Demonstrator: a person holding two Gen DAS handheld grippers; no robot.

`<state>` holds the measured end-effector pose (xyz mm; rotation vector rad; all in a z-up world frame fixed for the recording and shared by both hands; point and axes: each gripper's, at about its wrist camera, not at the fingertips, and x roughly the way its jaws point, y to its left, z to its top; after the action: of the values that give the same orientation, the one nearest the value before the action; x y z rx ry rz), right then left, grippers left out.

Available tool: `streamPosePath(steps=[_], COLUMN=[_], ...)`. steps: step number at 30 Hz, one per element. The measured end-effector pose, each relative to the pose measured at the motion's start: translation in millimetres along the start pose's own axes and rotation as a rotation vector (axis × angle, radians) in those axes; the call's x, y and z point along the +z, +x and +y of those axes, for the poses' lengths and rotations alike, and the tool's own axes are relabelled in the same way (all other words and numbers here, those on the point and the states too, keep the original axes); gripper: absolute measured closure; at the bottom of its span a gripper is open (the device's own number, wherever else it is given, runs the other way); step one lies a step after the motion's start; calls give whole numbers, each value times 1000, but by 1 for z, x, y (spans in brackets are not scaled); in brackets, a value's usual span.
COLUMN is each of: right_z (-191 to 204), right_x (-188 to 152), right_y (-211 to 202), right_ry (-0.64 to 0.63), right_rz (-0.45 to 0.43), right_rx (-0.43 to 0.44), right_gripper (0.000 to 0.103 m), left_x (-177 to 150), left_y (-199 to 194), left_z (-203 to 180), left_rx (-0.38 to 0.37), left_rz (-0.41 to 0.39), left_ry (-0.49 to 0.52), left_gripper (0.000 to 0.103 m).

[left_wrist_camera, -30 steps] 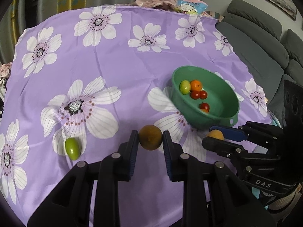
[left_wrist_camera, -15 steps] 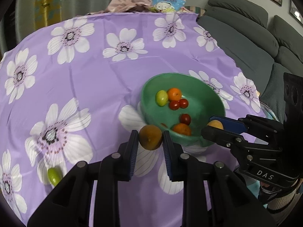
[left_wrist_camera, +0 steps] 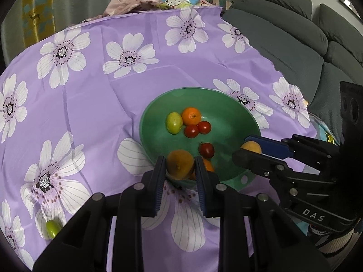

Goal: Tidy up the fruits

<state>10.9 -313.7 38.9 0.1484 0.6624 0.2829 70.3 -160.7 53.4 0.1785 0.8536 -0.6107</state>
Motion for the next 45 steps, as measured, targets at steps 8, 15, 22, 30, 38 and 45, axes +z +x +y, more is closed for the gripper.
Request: streamPosePath(steps=[8,15,22,30,38,45], right_z=[-14,-21,-26,-29,-29,-33], right_x=[3,4,6,5,6,8], right_y=[5,9,14,19,21,26], right_ry=[11,11,14,21,18,22], right_rz=[-1,1,2,10,16,22], right_rx=[-13,-16,-20,-21,-27,-39], right_gripper=[75,75,75,75,75,75], left_x=[6,11,15,17,20,22], left_y=[18,30,38,47,54,60], left_z=[-8,-11,-11,-12,-13,-15], left_rx=[7,16,18,22,30,36], left_rz=[25,39,54,68,83,99], left_ry=[15,29,42,53,76,91], left_gripper=[78,78,78,78,78,78])
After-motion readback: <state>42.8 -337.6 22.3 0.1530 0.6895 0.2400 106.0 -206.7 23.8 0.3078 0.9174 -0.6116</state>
